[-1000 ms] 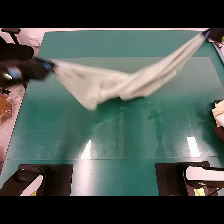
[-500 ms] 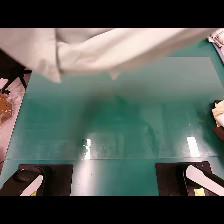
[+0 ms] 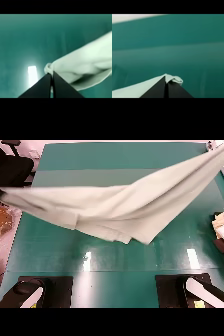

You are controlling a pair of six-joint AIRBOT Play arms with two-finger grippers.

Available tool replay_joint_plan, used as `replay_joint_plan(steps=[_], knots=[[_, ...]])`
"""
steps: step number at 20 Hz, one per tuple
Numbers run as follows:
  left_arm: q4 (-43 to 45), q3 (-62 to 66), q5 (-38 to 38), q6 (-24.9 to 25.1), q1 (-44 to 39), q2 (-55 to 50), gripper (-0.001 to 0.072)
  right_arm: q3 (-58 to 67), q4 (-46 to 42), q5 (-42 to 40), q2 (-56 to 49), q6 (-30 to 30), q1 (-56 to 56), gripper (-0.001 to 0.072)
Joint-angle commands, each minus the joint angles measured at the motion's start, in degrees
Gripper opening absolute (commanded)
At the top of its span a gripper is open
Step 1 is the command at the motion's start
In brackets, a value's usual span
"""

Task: Fold the shirts.

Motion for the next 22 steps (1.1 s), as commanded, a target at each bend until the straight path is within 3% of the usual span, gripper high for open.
replay_joint_plan(steps=[1,6,7,8,9,12,17,22], knots=[[-9.2,-13.9,4.4,-1.4,0.0,0.0,0.0023,-7.0,0.0,0.4,-5.2,-2.1,2.4,0.0018],[-13.5,-36.2,31.8,-3.3,0.0,0.0,0.0023,-9.4,0.2,-3.5,-18.1,-2.2,3.0,0.0023],[-13.7,-39.6,34.6,-3.3,0.0,0.0,0.0024,-9.4,0.2,-3.6,-20.3,-2.2,3.0,0.0169],[-13.6,-42.5,36.8,-3.3,0.0,0.0,0.0024,-9.4,0.2,-3.0,-22.1,-2.2,3.0,0.0489],[-13.4,-44.7,38.1,-3.3,0.0,0.0,0.0024,-9.4,0.2,-1.8,-23.0,-2.2,3.0,0.0622],[-12.4,-47.6,39.5,-3.0,0.0,0.0,0.0024,-9.4,0.1,2.4,-22.8,-1.7,3.0,0.0621],[-10.0,-47.7,42.9,-3.0,0.0,0.0,0.0024,-12.0,0.0,18.2,-16.6,6.9,3.9,0.0619],[-10.0,-47.7,43.2,-3.0,0.0,0.0,0.0024,-33.4,2.9,10.6,-4.7,11.5,5.7,0.0578]])
